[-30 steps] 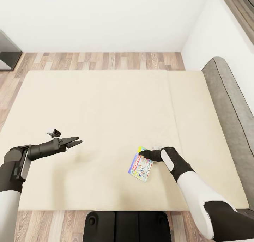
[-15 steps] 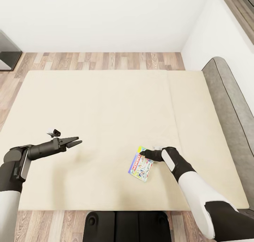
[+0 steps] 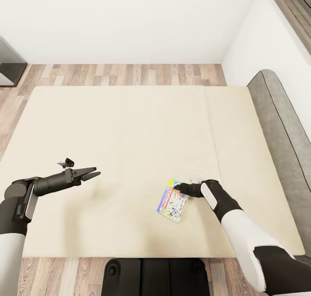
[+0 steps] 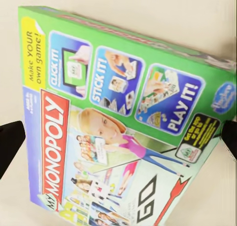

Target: Put all the toys in the child's room - the three board games (two on the bed and one on the table), the two jigsaw puzzles on the table, and the tennis ball on the table - inside the toy box on the table in the child's room.

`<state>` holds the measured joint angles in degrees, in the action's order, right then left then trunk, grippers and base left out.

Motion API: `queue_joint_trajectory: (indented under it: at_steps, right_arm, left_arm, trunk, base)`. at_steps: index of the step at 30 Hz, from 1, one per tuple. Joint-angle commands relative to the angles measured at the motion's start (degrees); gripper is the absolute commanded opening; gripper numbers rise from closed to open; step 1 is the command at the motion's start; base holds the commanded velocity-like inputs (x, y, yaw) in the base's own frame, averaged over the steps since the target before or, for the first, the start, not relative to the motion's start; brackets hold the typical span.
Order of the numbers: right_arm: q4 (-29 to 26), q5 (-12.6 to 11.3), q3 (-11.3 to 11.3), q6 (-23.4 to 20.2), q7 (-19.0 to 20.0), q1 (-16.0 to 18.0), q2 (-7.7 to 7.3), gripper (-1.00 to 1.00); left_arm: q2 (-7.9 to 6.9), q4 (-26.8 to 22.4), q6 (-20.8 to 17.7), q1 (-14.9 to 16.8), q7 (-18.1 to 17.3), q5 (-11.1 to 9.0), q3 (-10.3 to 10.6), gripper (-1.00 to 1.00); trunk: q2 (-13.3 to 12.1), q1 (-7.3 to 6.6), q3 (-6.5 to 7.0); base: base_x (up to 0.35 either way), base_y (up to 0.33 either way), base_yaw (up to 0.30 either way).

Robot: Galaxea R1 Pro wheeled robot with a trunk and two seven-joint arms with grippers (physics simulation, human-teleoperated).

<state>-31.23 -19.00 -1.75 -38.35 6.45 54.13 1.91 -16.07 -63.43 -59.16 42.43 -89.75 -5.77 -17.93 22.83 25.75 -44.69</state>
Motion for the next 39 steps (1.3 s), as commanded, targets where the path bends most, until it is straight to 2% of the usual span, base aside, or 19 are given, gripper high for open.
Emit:
queue_joint_trajectory:
  at_steps: [1,13,39]
  right_arm:
    - [-0.04,0.18,-0.05,-0.23,0.19,0.02,-0.10,1.00]
    - [0.03,0.11,0.01,-0.15,0.18,0.01,-0.47,1.00]
    - [0.46,0.11,0.08,-0.06,-0.03,0.01,-0.34,1.00]
  left_arm:
    - [-0.01,-0.01,-0.61,0.02,-0.25,0.06,0.00,1.00]
    - [-0.01,-0.03,-0.61,0.02,-0.25,0.06,0.00,1.00]
    - [-0.10,-0.26,-0.61,0.02,-0.25,0.06,-0.08,1.00]
  trunk:
    - [0.09,0.03,-0.06]
    - [0.09,0.03,-0.06]
    - [0.09,0.03,-0.06]
  base:
    - [0.000,0.000,0.000]
    - [0.000,0.000,0.000]
    - [0.000,0.000,0.000]
